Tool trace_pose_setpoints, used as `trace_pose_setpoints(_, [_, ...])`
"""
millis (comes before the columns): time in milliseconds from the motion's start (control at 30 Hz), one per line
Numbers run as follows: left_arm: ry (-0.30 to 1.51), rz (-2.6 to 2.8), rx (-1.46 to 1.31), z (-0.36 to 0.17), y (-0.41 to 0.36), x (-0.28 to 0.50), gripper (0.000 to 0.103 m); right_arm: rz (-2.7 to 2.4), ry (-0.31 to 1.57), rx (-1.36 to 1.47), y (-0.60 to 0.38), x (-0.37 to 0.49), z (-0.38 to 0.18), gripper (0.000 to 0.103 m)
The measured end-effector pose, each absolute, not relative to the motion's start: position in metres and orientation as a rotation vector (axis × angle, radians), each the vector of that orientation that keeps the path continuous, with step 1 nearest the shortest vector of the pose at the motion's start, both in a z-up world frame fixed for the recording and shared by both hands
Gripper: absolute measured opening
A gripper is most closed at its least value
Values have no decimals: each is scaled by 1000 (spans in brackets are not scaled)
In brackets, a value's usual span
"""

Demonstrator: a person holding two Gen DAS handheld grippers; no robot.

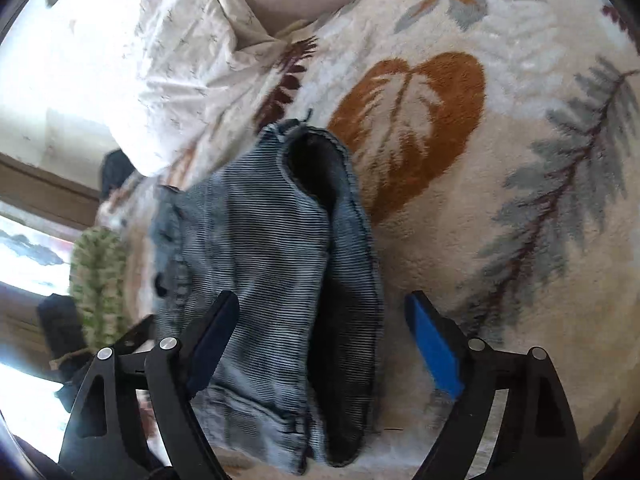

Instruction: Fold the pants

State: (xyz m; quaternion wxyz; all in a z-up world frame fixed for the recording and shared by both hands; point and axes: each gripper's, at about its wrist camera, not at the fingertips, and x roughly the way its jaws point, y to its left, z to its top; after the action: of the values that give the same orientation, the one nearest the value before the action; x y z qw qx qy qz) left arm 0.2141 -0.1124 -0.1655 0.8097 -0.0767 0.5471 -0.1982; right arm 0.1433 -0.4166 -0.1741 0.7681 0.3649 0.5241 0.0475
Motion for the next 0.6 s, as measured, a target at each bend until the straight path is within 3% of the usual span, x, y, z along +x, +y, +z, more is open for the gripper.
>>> trace_pose_setpoints(167, [1173,-464,-196,-168,-124,220,95,154,1137,824,-407,150,-181,86])
trace_pose_setpoints(400, [1139,-496,-146,-169,-134,211,84,201,1120,820,-393,154,-183,84])
trace_pose_setpoints(600, [1104,-490,-127,-166,-129,207,62,184,1131,778,-386,155,-183,62])
